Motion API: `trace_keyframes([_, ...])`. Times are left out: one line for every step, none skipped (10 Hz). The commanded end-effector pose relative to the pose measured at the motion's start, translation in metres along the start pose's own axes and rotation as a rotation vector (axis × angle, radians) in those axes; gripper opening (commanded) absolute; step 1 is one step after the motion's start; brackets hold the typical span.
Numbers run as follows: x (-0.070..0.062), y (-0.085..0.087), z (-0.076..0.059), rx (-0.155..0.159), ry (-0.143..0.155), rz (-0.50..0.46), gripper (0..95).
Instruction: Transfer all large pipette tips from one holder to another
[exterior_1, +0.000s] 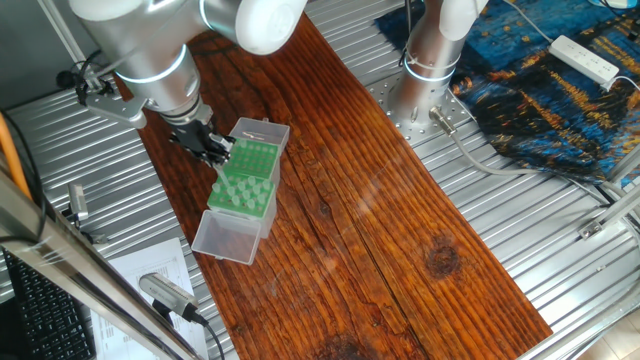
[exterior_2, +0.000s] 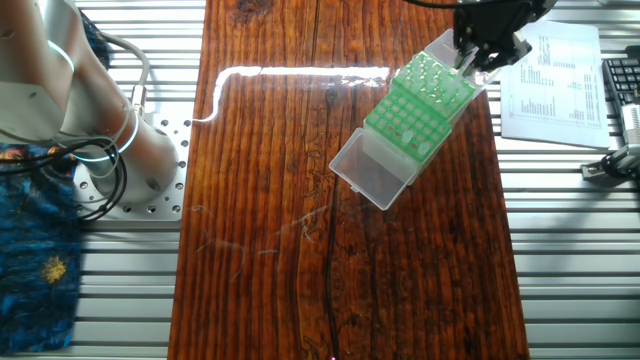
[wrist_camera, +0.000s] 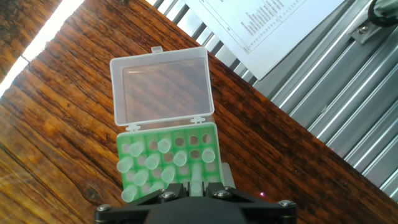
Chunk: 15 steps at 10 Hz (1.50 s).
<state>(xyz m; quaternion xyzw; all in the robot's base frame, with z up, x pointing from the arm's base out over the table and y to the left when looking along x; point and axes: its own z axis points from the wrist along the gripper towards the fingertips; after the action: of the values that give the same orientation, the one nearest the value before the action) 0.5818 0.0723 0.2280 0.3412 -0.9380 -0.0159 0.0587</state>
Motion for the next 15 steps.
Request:
trace_keyframes([0.0,0.001,-0.002,0.002,-0.001,-0.001,0.0])
trace_keyframes([0.0,0.001,-0.004,0.002,-0.001,-0.001,0.0])
trace_keyframes([0.0,0.001,-0.006,0.003,0.0,-0.004,0.0])
trace_keyframes([0.0,0.0,-0.01,0.002,0.0,-0.005,0.0])
trace_keyframes([0.0,0.0,-0.012,0.002,0.001,-0.007,0.0])
trace_keyframes([0.0,0.0,-0.015,0.002,0.002,-0.011,0.0])
trace_keyframes([0.001,0.0,-0.018,0.002,0.004,-0.011,0.0])
trace_keyframes([0.002,-0.001,-0.023,0.002,0.005,-0.013,0.0])
trace_keyframes([0.002,-0.002,-0.028,0.004,0.011,-0.017,0.0])
trace_keyframes([0.002,-0.002,-0.032,0.004,0.012,-0.017,0.0])
trace_keyframes([0.002,-0.002,-0.035,0.004,0.013,-0.016,0.0])
trace_keyframes([0.003,-0.003,-0.039,0.004,0.012,-0.014,0.0])
trace_keyframes([0.003,-0.004,-0.043,0.004,0.012,-0.015,0.0])
trace_keyframes([0.004,-0.006,-0.05,0.003,0.014,-0.02,0.0])
trace_keyframes([0.005,-0.008,-0.054,0.001,0.016,-0.023,0.0])
